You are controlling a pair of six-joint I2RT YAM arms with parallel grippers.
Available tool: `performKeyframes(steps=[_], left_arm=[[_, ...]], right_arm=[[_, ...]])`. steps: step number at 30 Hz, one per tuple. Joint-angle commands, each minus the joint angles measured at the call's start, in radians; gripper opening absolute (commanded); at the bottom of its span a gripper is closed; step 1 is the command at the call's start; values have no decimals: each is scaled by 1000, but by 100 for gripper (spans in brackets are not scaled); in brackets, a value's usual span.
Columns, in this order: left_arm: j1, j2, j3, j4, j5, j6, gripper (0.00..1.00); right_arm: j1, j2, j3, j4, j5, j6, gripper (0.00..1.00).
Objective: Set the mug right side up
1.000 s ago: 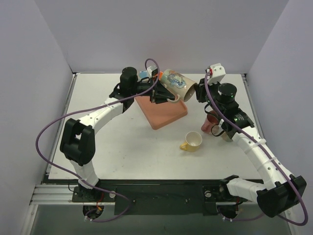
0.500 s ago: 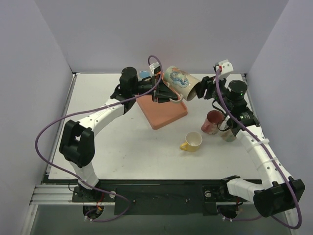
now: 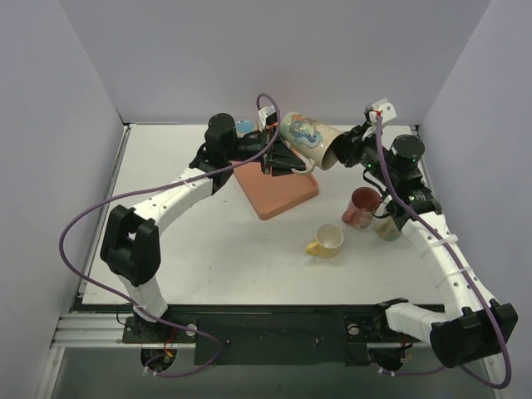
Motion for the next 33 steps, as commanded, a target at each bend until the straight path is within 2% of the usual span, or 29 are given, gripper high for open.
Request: performKeyframes(steps=[1,4,5,6,7,11,12,18,21,28,33], left_arm=[[-19,-58,60,139,48,35,0],[-1,-66,31,102,27,54,0],[5,-66,15,78,11,63,2],[22,-66,8,68,4,68,7],[30,-66,-11,45,-13,78,20],[94,-71,-55,-74,-61,161,41],[112,-72,-60,-105,-67,211,43],[151,-72,-42,-369,-99,438,48],[160,-68,-22,-429,-110,500,48],[195,-75,49,-630,-147,722,48],[211,-78,53,-679,-148,789,48]], right_arm=[[17,-29,28,120,-5,72,0],[18,-64,24,32,71,68,0],[18,-69,36,-49,93,62,0],[17,-79,39,-88,137,59,0],[17,-84,50,-167,157,57,0],[20,-125,31,-324,243,86,0],[20,-144,19,-347,248,100,0],[21,-194,-35,-421,298,125,0],[23,-181,-6,-472,323,123,0],[-3,-156,184,-810,366,34,0],[-23,-168,189,-972,389,19,0]])
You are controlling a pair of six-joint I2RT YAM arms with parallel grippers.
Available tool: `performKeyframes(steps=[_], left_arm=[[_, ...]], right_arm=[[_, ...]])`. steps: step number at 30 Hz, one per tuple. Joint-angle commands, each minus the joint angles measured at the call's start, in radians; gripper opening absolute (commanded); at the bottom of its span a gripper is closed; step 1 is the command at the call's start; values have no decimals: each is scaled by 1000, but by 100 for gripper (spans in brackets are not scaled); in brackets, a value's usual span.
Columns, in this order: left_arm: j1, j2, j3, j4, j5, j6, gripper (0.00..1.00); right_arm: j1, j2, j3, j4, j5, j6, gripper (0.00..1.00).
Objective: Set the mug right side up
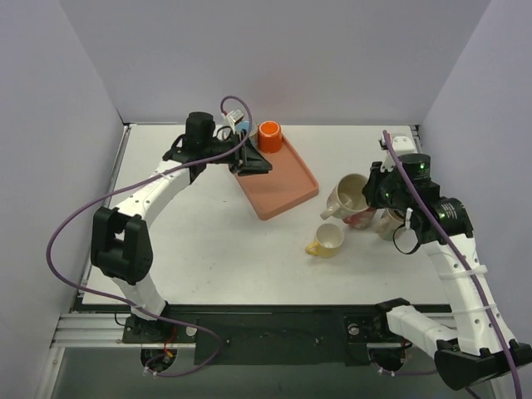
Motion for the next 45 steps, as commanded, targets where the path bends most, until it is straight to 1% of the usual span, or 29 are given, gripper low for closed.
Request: performKeyframes(steps=[1,6,8,9,12,13,15,18,21,23,28,31,32,33,34,35,36,37,38,39,40,42,43,44,45], left_arm=[[15,-57,46,-75,-7,118,48],[16,-62,53,-97,-3,168,48],[16,-60,76,-138,-17,228,48],[16,-60,86,-174,-21,249,49],[16,-54,147,-294,-75,379,51],[16,-52,156,-310,-92,424,51],[18,-52,178,-343,-112,463,52],[24,-57,192,-347,-121,470,52],[32,-57,190,-333,-121,467,52],[32,-57,190,-327,-123,466,52],[35,-49,195,-313,-122,467,52],[39,-37,211,-325,-141,498,52],[47,-34,216,-333,-155,512,52],[50,-25,227,-342,-164,538,52],[59,-20,233,-344,-181,556,52],[64,-6,256,-363,-196,608,52],[77,3,268,-373,-225,668,53],[85,21,296,-391,-242,697,53],[96,27,313,-400,-288,764,55],[111,53,339,-405,-305,797,55],[119,63,356,-406,-338,875,57],[144,107,412,-402,-360,968,59],[169,145,432,-391,-353,1004,60],[182,171,469,-387,-339,1047,62],[214,213,484,-358,-331,1062,62]], right_arm=[[-20,-46,34,-123,52,-7,0],[-72,-80,7,-262,86,-35,0],[-112,-88,-33,-286,78,-41,0],[-139,-97,-50,-288,46,-41,0],[-173,-111,-147,-242,26,-49,0],[-185,-109,-165,-230,16,-52,0],[-209,-105,-227,-175,-3,-61,0],[-239,-95,-332,-64,-24,-95,0],[-253,-94,-392,17,-29,-118,0],[-291,-92,-448,101,-43,-118,0],[-324,-74,-540,172,-103,-118,0],[-324,-94,-564,183,-81,-116,0],[-324,-110,-566,185,-77,-145,3],[-325,-115,-560,172,-75,-151,8],[-324,-124,-554,166,-77,-154,19],[-322,-126,-532,146,-77,-156,23],[-324,-123,-517,134,-72,-156,31],[-322,-121,-491,107,-58,-147,32],[-322,-114,-471,88,-57,-148,34],[-322,-108,-433,39,-48,-153,35],[-322,-103,-419,15,-44,-154,35],[-324,-101,-367,-45,-40,-153,37],[-324,-103,-331,-79,-38,-150,42],[-322,-109,-299,-97,-40,-147,56],[-321,-114,-287,-105,-52,-148,63]])
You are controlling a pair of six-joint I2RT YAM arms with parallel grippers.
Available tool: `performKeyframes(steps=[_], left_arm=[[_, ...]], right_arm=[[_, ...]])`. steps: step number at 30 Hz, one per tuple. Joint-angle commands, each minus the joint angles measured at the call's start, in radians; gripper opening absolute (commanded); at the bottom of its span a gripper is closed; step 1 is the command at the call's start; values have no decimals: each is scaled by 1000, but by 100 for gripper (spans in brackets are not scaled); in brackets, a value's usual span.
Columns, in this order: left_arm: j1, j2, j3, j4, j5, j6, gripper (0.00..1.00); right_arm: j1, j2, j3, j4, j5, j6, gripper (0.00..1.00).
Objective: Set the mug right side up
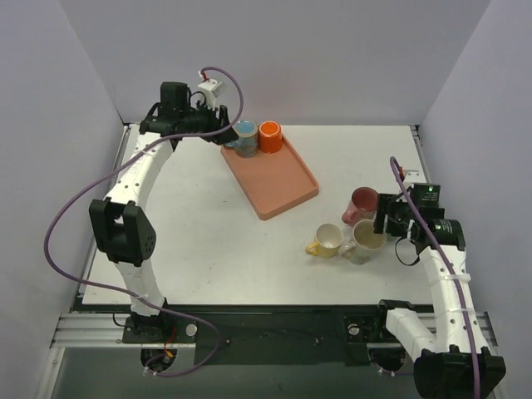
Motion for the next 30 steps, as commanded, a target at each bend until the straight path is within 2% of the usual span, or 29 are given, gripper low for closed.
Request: performKeyframes(steps=[1,2,5,9,11,18,21,24,30], left_arm=[[90,136,138,46,-2,235,63],[126,189,160,83,18,237,64],[175,349,320,105,148,272,68],[186,527,547,37,157,394,70],[186,591,612,48,159,425,72],[187,694,652,115,185,502,72],[187,736,652,155,177,507,72],[181,759,652,166,182,525,65],[152,751,603,86,219,634,60]], right_arm=[[1,-27,126,-119,-2,-7,89],[1,-34,135,-121,-20,-8,98],[4,-54,178,-121,-60,-13,98],[27,-58,215,-103,-128,-28,98],[59,-58,216,-83,-136,-34,98],[214,-22,241,-64,-77,-53,99],[226,6,259,-69,-68,-39,99],[237,18,279,-70,-62,-33,99],[251,34,290,-81,-45,-22,99]])
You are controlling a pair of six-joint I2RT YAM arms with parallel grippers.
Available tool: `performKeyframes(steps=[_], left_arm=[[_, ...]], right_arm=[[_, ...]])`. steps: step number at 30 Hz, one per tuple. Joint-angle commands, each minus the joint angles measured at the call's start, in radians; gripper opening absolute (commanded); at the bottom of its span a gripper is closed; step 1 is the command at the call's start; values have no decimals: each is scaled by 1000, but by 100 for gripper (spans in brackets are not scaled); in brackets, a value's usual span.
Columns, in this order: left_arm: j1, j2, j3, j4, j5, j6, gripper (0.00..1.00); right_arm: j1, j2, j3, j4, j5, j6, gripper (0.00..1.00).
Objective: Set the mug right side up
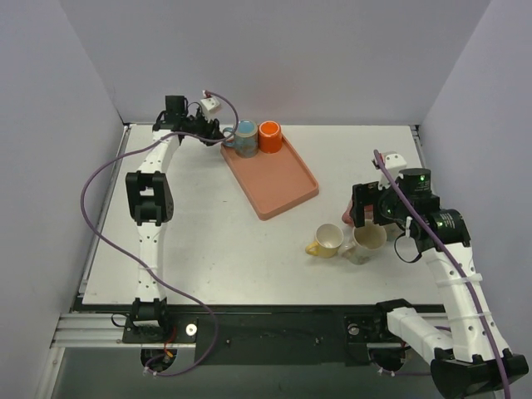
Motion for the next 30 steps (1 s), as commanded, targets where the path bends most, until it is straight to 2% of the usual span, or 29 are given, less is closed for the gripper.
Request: performKeyframes(steps=[1,6,15,17,21,26,29,30], left_arm=[[-27,-9,-2,-29,59,124,59],[-30,-47,-35,-77,85,162,54],[-38,-225,-247,-250,121,326,53],[-41,-257,-298,-212,93,271,53],[-70,-294,-387,-16,-29,101,54],[-113,-307,-447,118,-175,38,62],[-128,-273,-436,182,-266,27,61],[-128,-261,-403,182,-272,10,57]], right_arm=[[19,5,37,-9,27,10,99],[27,-13,33,-21,44,11,99],[30,-70,-7,-30,55,16,99],[30,-73,-15,-30,57,14,99],[33,-64,-15,-29,50,23,99],[34,-67,-13,-30,55,22,99],[33,-72,-15,-30,61,22,99],[34,-70,-18,-32,60,23,99]])
